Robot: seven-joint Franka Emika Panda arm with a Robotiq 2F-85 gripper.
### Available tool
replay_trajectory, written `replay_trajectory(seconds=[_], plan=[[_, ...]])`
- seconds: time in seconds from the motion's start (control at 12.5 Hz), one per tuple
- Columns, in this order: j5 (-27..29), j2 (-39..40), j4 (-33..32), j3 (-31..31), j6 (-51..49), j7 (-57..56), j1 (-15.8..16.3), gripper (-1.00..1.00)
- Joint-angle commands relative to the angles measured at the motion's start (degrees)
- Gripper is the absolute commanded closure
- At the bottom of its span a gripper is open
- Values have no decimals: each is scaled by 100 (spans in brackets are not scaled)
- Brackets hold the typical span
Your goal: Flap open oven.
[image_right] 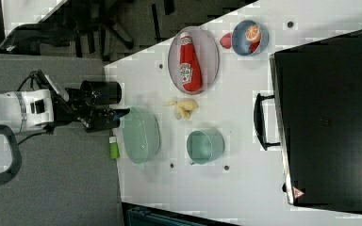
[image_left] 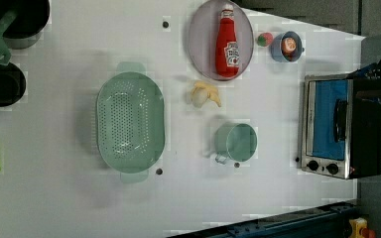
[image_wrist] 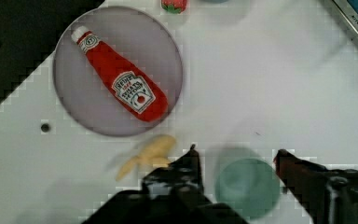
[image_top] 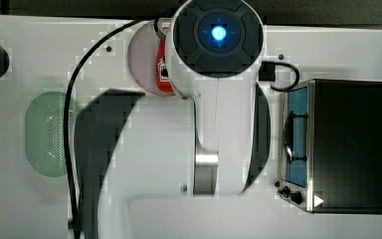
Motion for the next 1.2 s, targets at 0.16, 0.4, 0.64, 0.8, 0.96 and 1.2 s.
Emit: replay_trajectory(seconds=[0.16,0.4,0.64,0.8,0.96,1.2], plan=[[-132,-1983,-1347,-159,-621,624,-219,-81],[-132,-1983,-1349,-160,-621,624,-220,-100],[-132,-1982,-1348,-159,-622,624,-219,-65],[-133,-1981,-1360,-162,-624,624,-220,-15],[-143,-1980,-1426,-188,-623,589,-223,32],[-152,-1973,-1503,-321,-557,55,-225,65]])
